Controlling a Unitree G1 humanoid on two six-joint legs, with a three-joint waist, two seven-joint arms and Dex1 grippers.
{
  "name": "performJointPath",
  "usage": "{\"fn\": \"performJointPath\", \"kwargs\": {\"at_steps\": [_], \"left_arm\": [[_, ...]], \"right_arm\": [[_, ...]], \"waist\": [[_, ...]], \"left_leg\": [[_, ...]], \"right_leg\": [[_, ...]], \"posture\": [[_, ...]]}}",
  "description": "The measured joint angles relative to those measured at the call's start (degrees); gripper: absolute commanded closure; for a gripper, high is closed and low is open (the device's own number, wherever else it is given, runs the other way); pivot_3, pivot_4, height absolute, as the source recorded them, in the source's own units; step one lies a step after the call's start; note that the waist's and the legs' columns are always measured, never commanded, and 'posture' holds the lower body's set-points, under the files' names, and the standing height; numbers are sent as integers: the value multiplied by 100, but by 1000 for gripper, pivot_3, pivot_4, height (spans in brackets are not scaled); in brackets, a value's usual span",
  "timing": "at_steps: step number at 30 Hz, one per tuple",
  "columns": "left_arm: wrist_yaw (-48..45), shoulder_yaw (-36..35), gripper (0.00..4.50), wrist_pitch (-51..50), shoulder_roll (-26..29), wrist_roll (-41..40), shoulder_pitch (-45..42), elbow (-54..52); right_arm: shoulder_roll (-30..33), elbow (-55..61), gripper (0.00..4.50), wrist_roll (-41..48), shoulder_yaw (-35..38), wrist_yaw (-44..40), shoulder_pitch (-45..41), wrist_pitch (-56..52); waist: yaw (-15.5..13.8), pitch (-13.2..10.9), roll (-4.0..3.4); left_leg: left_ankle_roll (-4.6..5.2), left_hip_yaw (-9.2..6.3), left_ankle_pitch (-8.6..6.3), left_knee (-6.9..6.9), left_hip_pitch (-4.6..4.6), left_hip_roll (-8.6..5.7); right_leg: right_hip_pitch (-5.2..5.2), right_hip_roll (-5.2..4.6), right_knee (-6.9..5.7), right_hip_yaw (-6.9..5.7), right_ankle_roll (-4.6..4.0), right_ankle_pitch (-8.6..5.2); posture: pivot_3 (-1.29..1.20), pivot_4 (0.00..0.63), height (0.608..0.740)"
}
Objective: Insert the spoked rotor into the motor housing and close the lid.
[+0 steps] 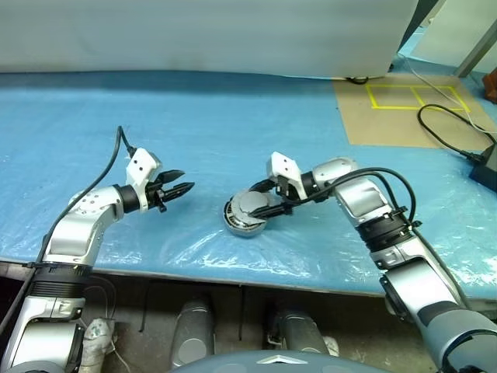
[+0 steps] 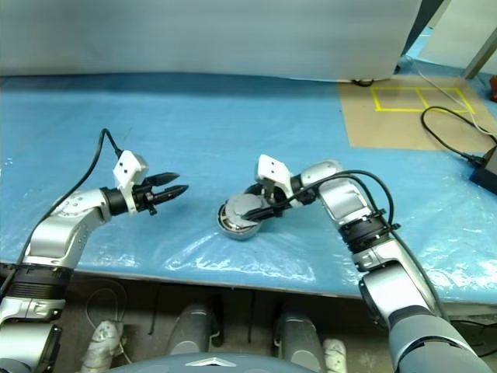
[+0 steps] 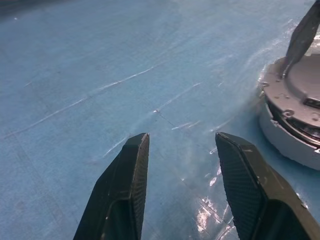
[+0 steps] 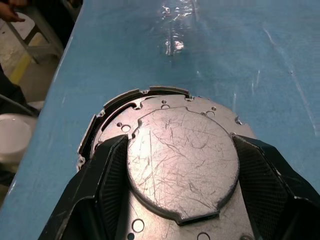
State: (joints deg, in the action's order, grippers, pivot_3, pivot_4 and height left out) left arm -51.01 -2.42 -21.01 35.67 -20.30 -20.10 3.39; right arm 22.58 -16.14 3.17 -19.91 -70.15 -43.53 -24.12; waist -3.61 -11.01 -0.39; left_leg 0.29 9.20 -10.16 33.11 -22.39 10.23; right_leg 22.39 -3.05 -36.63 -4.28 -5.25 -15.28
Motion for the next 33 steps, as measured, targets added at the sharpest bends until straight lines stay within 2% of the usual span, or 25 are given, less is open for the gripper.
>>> {"fn": "performJointPath", "kwargs": {"at_steps": [6, 16, 20, 25, 33], "left_arm": [[2, 0, 2295, -12, 0, 0, 128, -104], [16, 6, 2295, -34, -17, 6, 205, -172], [28, 20, 2295, -24, -64, 18, 160, -156], [42, 28, 2295, -5, -110, 33, 116, -131], [56, 28, 2295, 0, -122, 45, 107, -101]], "right_arm": [[-431, -264, 1534, -94, 121, 893, -87, 46], [-525, -234, 1534, -71, 128, 1151, -89, -111], [-677, -187, 1534, 96, 229, 1269, -241, -702], [-994, -184, 1534, 267, 547, 1827, -565, -1893], [-1433, -521, 1534, 102, 535, 2740, -701, -2037]], "waist": [[-27, 0, 0], [-30, 0, 0], [-18, 0, 0], [-29, 0, 0], [-8, 1, 2]], "left_leg": [[-1, 1, 1, 3, -10, -2], [-2, 0, 1, 3, -10, -2], [-2, 0, 1, 3, -11, 0], [-3, 0, 2, 3, -20, -2], [-14, 0, -3, 3, -18, -1]], "right_leg": [[5, -2, 2, 0, 0, 0], [5, -2, 1, 0, 1, 0], [7, -1, 0, 0, 0, 0], [14, -1, -1, 0, 1, 1], [19, -1, -9, 1, 2, 2]], "posture": [[0, 150, 740], [0, 150, 740], [0, 150, 740], [0, 150, 740], [0, 150, 740]]}}
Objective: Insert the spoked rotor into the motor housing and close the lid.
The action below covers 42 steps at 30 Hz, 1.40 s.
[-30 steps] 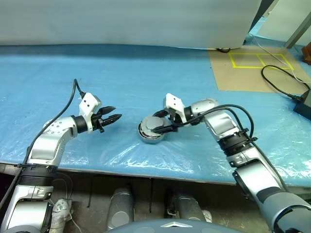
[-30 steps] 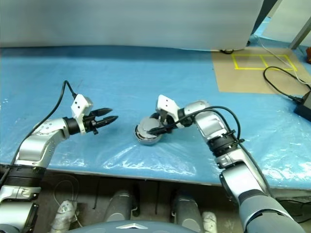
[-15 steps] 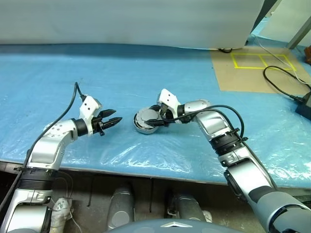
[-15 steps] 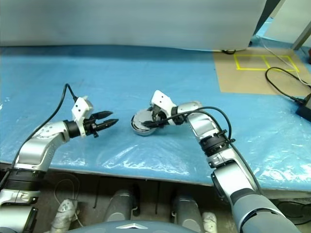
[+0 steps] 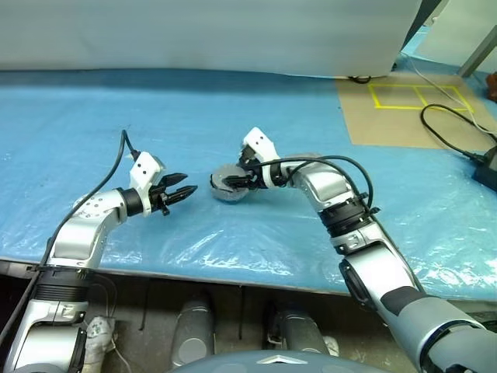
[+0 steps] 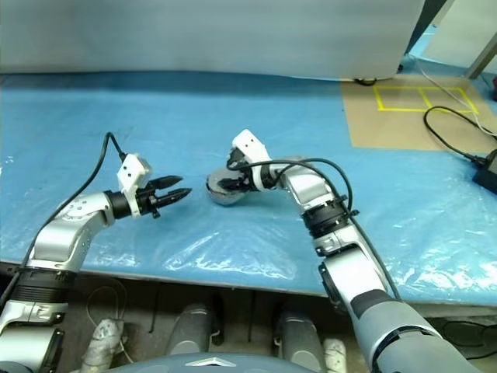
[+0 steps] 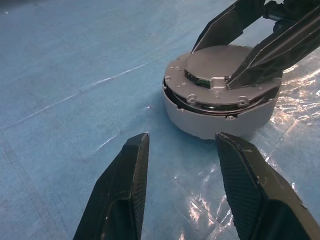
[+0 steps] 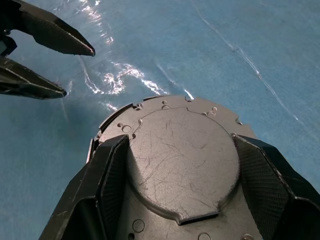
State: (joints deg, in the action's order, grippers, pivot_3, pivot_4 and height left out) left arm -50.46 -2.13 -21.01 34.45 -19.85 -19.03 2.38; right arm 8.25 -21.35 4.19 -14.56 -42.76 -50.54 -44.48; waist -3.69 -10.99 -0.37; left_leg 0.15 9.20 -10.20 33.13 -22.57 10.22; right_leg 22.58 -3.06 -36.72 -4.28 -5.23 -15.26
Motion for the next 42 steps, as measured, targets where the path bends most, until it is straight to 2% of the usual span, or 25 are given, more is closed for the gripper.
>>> {"fn": "performJointPath", "kwargs": {"at_steps": [4, 12, 19, 23, 27, 34, 38, 42], "left_arm": [[3, 0, 2295, 4, 0, 12, -13, 22], [-3, 0, 2295, 8, 5, 49, -15, 52], [-4, 0, 2295, 55, 5, 82, -60, 147], [-4, 0, 2295, 65, 4, 89, -87, 159], [-4, 0, 2295, 68, 4, 94, -106, 174], [-3, 0, 2295, 71, 4, 100, -111, 215], [-4, 0, 2295, 71, 4, 104, -118, 228], [-5, 0, 2295, 71, 5, 112, -123, 273]], "right_arm": [[-291, -321, 1534, -46, 46, 520, -81, 52], [-432, -514, 1534, -60, 53, 924, -135, 154], [-459, -542, 1534, -62, 109, 1054, -207, 236], [-325, -282, 1534, 32, 28, 625, -201, 163], [-349, -131, 1534, 212, 97, 410, -196, -17], [-745, -174, 1534, 289, 444, 771, -8, 543], [-1005, -374, 1534, 283, 595, 1129, -9, 862], [-977, -685, 1534, 182, 530, 1277, -9, 1066]], "waist": [[14, 0, -1], [-2, -1, -1], [-19, -1, -1], [-18, 0, 1], [6, 0, 3], [58, 0, 4], [103, 0, 5], [108, 0, 5]], "left_leg": [[-13, 5, -6, -5, 76, 0], [-16, 17, -6, -18, 153, -7], [-19, 20, -3, -31, 120, -13], [-19, 19, -1, -29, 45, -17], [-20, 17, -2, -41, 27, -17], [-1, 7, 10, -28, -45, -18], [-3, 4, 9, -27, -45, -19], [-2, 3, 9, -24, -47, -22]], "right_leg": [[-62, 0, 6, 7, -3, -5], [-128, 0, 8, 33, 6, -10], [-100, -1, 23, 35, 7, -11], [-23, 0, 10, 34, 29, 5], [1, 1, 5, 32, 33, 7], [62, 0, -2, 22, 35, 9], [61, -1, -3, 20, 34, 9], [60, -2, -3, 20, 34, 9]], "posture": [[0, 150, 740], [0, 150, 740], [0, 150, 740], [0, 150, 740], [0, 150, 740], [0, 150, 740], [0, 150, 740], [0, 150, 740]]}}
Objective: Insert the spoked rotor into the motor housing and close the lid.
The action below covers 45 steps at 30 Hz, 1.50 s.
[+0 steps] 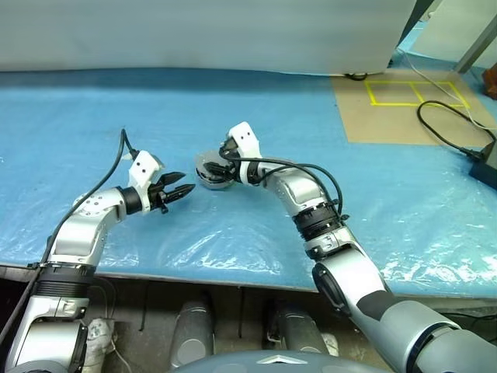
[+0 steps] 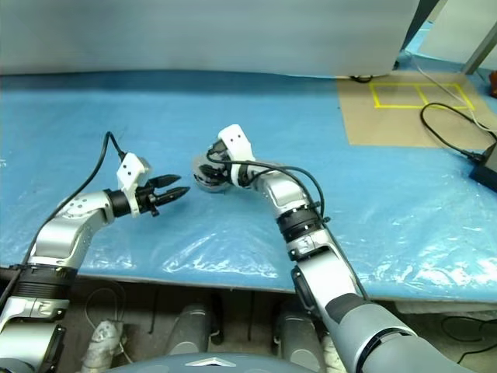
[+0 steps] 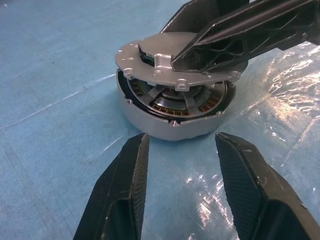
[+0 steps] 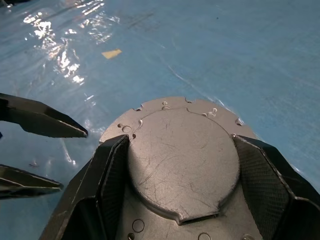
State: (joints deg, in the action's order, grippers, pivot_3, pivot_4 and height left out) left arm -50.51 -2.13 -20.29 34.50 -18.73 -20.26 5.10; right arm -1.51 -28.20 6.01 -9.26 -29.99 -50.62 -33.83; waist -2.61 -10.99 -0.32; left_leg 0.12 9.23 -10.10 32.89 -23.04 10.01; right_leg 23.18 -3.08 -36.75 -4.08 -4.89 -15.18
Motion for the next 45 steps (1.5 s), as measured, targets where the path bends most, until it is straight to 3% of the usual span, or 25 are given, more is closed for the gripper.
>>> {"fn": "performJointPath", "kwargs": {"at_steps": [13, 31, 45], "left_arm": [[5, 0, 2295, 1, 0, 11, -38, 72], [55, 0, 2295, 0, 0, 1, -27, 69], [45, -1, 2295, -21, 0, -14, -237, 72]], "right_arm": [[-127, -945, 1534, -307, -130, 155, -290, 591], [-134, -1281, 1534, -671, -298, 0, -285, 1126], [245, -1176, 1534, -933, -596, -524, -75, 1576]], "waist": [[4, 1, 2], [18, 2, 3], [-16, 17, 8]], "left_leg": [[-18, 0, -12, 9, 103, 6], [-17, 8, -12, 7, 133, 7], [-16, 12, -13, 5, 136, 1]], "right_leg": [[-97, -1, 0, 1, -29, -18], [-118, -1, 1, 8, -30, -19], [-126, -4, 10, 14, -30, -19]], "posture": [[0, 150, 740], [0, 150, 740], [0, 150, 740]]}}
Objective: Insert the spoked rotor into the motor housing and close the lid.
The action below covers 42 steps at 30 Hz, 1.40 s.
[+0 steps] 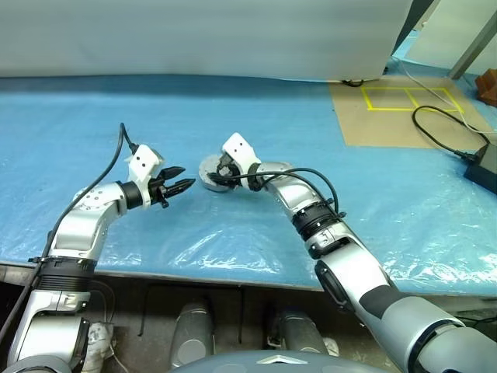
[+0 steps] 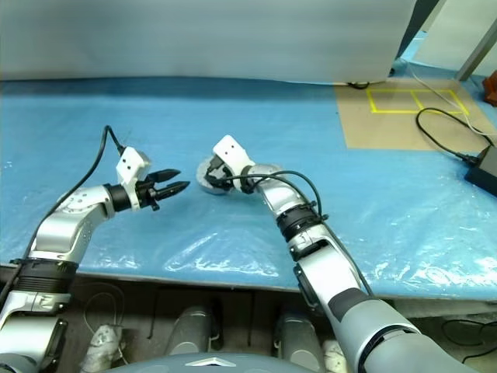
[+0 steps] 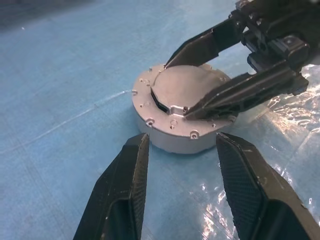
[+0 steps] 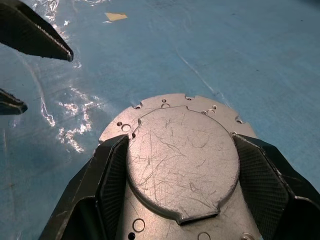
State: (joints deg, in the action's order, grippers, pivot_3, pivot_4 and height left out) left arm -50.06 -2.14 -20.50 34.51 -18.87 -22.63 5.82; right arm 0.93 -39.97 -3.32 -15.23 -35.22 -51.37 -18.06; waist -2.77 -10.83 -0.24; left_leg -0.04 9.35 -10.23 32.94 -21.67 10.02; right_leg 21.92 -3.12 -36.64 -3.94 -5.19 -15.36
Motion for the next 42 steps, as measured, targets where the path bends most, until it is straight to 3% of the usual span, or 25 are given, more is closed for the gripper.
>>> {"fn": "performJointPath", "kwargs": {"at_steps": [9, 19, 30, 34, 42], "left_arm": [[2, 2, 2295, 4, -29, 4, -33, 36], [8, 5, 2295, 14, -78, 13, -33, 46], [-250, 393, 2295, 2, -214, 12, -159, -195], [-329, 628, 2295, 21, -396, 63, -412, -197], [-439, 857, 2295, 155, -654, 276, -859, 488]], "right_arm": [[315, 364, 1534, -30, -155, -474, 147, 1], [729, 1657, 1534, 133, -311, -1544, 550, -1014], [706, 1578, 1534, 84, -401, -1437, 595, -859], [713, 1436, 1534, 63, -451, -1378, 653, -572], [709, 1412, 1534, 84, -451, -1451, 704, -502]], "waist": [[-51, 1, 0], [-94, 3, 4], [-84, 4, 6], [-82, 4, 6], [-69, 48, -6]], "left_leg": [[1, 0, 0, -10, -1, -2], [1, 0, 0, -27, 0, -1], [1, 3, 0, -27, 12, 2], [3, 8, -2, -31, 75, 1], [2, 13, -1, -93, 110, -8]], "right_leg": [[0, 0, 8, 0, 0, 0], [5, 2, 15, -1, 1, 0], [-1, 3, 17, 2, 0, -1], [-68, 3, 30, 8, 3, -4], [-104, 6, 98, 12, 8, -5]], "posture": [[0, 150, 740], [0, 150, 740], [0, 150, 740], [0, 150, 740], [0, 150, 740]]}}
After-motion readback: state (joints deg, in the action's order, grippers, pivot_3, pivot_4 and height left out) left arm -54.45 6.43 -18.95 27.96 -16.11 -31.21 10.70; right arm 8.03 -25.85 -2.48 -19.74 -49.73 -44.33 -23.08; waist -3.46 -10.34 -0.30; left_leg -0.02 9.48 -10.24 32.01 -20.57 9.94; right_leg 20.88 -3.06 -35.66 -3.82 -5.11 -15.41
